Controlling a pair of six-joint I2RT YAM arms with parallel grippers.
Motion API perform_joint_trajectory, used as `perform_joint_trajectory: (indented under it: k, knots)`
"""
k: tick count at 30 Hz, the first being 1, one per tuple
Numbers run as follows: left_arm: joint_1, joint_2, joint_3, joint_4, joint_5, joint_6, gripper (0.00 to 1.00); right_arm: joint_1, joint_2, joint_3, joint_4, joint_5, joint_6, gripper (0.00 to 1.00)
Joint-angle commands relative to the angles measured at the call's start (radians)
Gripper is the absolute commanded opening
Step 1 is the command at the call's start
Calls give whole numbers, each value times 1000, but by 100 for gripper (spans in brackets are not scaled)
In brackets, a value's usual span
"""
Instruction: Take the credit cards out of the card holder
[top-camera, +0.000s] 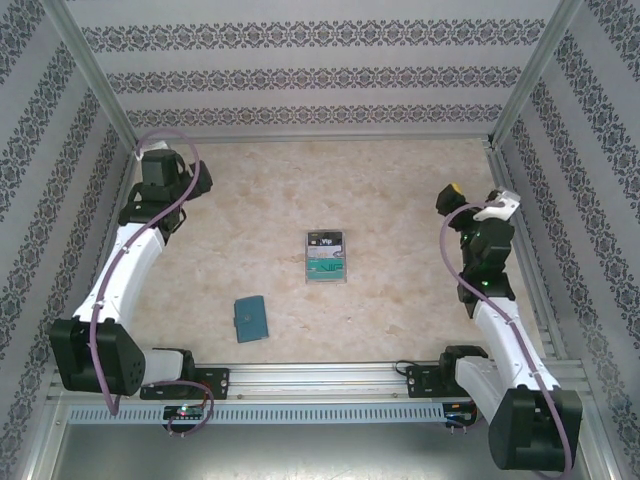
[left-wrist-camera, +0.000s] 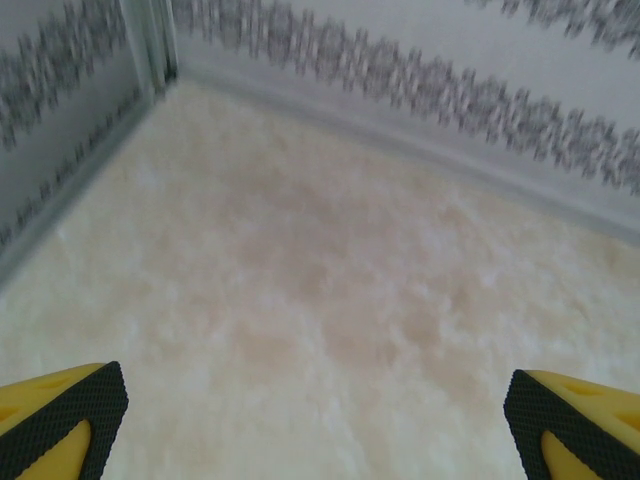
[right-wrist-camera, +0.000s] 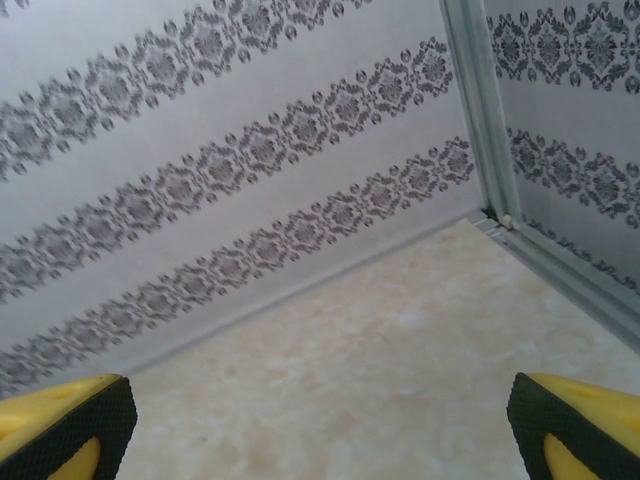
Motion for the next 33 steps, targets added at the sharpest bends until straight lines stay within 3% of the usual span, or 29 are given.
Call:
perform_joint_trajectory:
  k: [1,8,11,14,17,20,25,29,33]
  knots:
    - [-8,-47,-67,-227,116,-156,99,12,32,137,-256,-130,142,98]
    - [-23,-237,-300,-252,238,-299,100,172,183,391,-541,-250,60,98]
    - [-41,-308,-373,-285,261,-331,100,178,221,411,-571,-291,204,98]
    - [-62,-379,-429,-319,287,-364,100,191,218,354,-482,-360,291,98]
    - [-94,-437,-484,-352,320,-407,100,262,258,413,-569,-376,226,98]
    - [-143,-482,-547,-373,353,-474,92,408,331,532,-752,-260,86,98]
    - [-293,-531,-594,-450,308,-563,77,602,397,554,-773,-119,36,98]
    - [-416,-523,-590,-504,267,-615,61,651,432,553,-772,-117,61,98]
    - [-541,-451,-554,-516,195,-646,57,678,449,561,-783,-132,49,98]
